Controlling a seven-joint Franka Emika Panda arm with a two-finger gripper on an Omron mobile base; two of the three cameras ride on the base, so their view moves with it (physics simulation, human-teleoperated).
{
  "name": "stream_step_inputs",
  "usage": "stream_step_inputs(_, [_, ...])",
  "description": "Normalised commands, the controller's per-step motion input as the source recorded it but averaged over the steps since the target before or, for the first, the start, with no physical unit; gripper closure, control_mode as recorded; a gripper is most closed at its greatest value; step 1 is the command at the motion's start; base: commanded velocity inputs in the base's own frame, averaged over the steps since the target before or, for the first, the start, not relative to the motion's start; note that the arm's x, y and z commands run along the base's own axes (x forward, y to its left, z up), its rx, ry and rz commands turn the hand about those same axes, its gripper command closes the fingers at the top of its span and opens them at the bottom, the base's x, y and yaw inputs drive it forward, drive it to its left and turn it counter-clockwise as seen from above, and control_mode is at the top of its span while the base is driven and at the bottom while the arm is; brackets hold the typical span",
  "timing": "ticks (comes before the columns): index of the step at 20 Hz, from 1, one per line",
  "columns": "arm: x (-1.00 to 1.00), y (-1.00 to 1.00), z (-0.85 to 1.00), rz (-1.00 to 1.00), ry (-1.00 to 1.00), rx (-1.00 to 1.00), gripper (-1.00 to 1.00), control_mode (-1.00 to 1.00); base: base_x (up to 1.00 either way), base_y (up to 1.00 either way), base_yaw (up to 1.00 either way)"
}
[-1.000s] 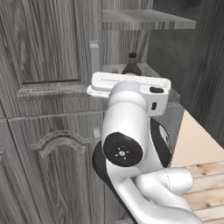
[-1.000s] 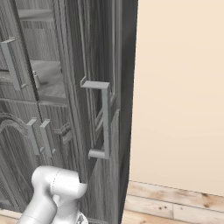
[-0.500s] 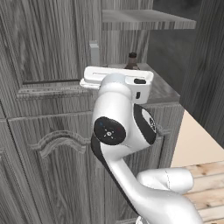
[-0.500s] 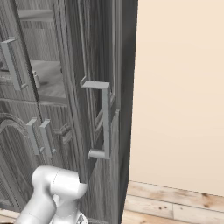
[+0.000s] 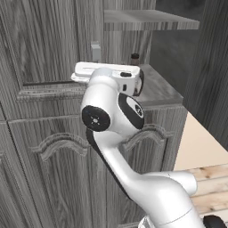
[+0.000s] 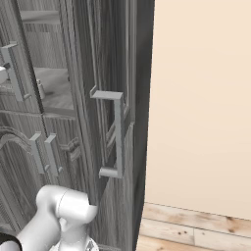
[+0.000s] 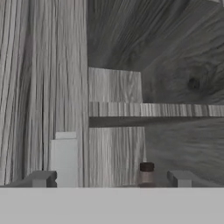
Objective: Move the shaker and syrup bottle from the cabinet to the dining counter.
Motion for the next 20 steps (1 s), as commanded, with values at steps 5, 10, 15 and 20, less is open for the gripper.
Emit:
stream_step_inputs(5, [0.54,0.0,0.0,0.0,0.0,0.0,-1.0,-1.0,0.0,0.0,0.0])
stream_step_inputs(10, [0.51,0.01,0.0,0.02,-0.01,0.0,-1.0,-1.0,0.0,0.0,0.0])
stream_step_inputs(15, [0.41,0.13,-0.03,0.03,-0.03,0.0,-1.0,-1.0,0.0,0.0,0.0])
stream_step_inputs(20, [0.05,0.24,-0.04,0.05,-0.05,0.0,-1.0,-1.0,0.0,0.0,0.0])
